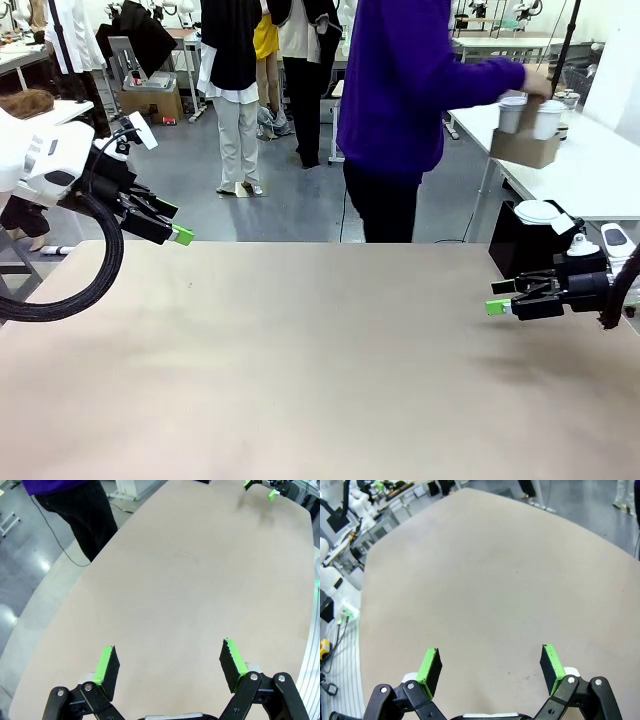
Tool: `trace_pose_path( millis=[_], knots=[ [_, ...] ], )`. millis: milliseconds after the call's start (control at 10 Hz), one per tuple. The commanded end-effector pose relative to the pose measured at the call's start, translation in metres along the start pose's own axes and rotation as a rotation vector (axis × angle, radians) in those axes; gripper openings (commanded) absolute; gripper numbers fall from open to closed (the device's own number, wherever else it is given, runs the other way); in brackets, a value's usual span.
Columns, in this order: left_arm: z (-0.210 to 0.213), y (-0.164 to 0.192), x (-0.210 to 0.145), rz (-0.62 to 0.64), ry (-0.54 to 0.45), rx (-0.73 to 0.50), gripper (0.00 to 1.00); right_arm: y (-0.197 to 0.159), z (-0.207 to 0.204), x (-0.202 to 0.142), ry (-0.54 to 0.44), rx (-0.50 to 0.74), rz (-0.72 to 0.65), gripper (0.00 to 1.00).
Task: Pour a drink into a cup and package it in a carrier.
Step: Insert the held 600 ml Paper Cup into the Cup Carrier.
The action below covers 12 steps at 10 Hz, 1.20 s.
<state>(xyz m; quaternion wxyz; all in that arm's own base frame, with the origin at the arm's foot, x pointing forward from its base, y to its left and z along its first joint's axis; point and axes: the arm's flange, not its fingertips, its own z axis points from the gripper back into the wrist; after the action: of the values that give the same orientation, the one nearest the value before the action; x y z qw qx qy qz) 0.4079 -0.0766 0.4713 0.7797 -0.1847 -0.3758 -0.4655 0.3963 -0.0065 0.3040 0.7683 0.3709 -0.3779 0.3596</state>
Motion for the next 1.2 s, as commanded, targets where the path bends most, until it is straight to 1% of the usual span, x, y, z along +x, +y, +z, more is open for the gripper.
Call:
trace_pose_path(
  millis=[0, 1100],
  knots=[
    [-0.0003, 0.0007, 0.0009, 0.01, -0.003, -0.004, 1.0, -0.0013, 0.0029, -0.0011, -0.016, 0.004, 0.026, 1.0],
    [-0.0003, 0.0007, 0.0009, 0.01, -0.003, -0.004, 1.0, -0.0013, 0.0029, -0.0011, -0.016, 0.004, 0.026, 1.0]
  ],
)
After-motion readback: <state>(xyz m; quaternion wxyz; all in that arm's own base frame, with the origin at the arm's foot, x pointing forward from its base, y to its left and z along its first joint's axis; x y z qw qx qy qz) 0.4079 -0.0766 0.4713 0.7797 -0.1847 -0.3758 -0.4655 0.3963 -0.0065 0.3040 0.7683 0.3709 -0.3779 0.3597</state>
